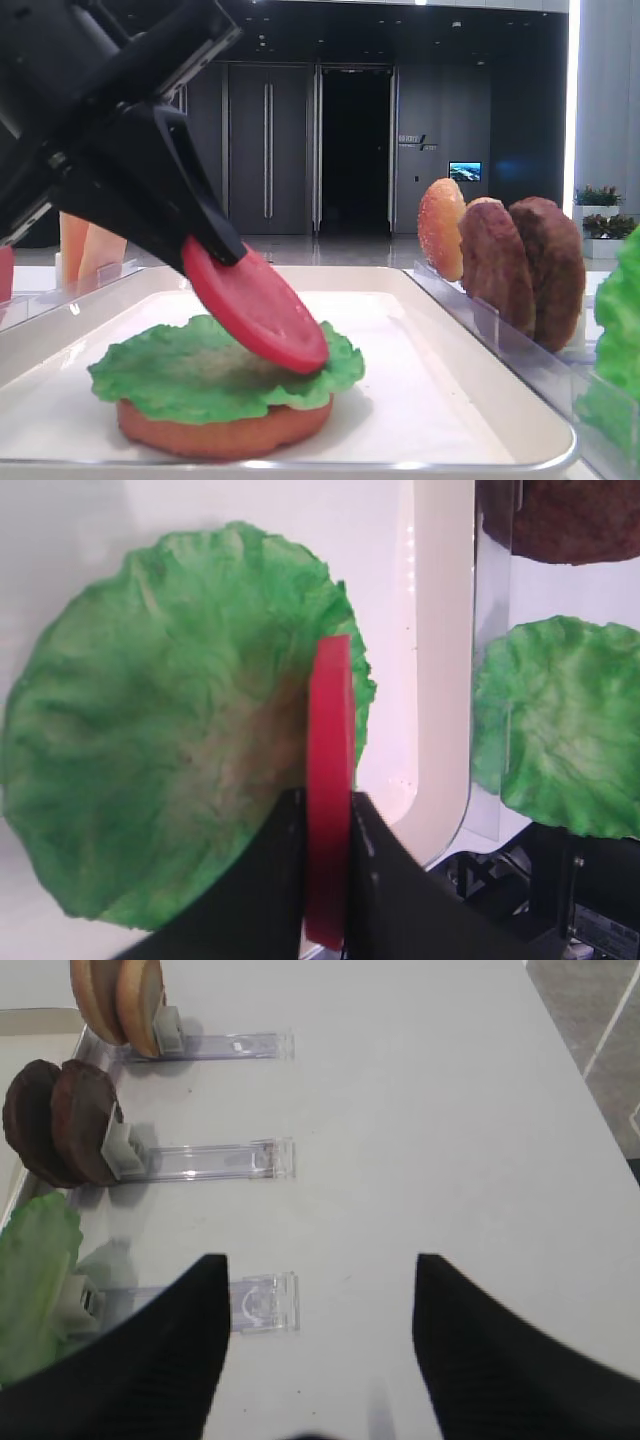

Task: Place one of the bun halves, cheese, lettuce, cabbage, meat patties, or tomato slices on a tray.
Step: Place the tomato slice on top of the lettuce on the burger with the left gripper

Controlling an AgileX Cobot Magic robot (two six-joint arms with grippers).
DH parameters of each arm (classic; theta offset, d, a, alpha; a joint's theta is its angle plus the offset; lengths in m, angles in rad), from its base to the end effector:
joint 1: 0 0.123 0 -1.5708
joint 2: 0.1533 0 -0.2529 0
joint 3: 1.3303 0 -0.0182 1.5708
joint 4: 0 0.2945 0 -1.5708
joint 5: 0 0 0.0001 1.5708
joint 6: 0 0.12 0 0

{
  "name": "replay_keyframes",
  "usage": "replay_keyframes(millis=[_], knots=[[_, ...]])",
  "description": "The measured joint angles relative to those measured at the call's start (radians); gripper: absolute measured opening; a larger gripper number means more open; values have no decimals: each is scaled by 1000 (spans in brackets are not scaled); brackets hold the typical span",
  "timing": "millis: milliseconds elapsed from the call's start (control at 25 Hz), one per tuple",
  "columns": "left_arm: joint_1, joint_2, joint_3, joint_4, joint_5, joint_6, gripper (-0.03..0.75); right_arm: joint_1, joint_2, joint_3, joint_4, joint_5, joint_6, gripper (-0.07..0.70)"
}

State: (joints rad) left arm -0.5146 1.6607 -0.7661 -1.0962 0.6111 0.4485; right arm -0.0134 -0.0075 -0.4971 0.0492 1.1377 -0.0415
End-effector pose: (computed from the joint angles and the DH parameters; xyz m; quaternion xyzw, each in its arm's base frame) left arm 0.2508 -0.2123 0.0755 0.0372 0.9408 -0.3325 0.0540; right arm 0.0865 0.0042 0.2769 -0.0142 0.8712 0.0111 0.4907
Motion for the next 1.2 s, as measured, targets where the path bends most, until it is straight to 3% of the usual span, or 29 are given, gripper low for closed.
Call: replay_keyframes(millis=[440,800,1200], knots=[[0,1,0,7,0,0,71,0,0,0,0,0,0,417],[0,-1,0,45,-2,-1,356,0,0,0,0,0,0,417],[0,-14,-1,297,-4,-216,398,0,0,0,0,0,0,417]])
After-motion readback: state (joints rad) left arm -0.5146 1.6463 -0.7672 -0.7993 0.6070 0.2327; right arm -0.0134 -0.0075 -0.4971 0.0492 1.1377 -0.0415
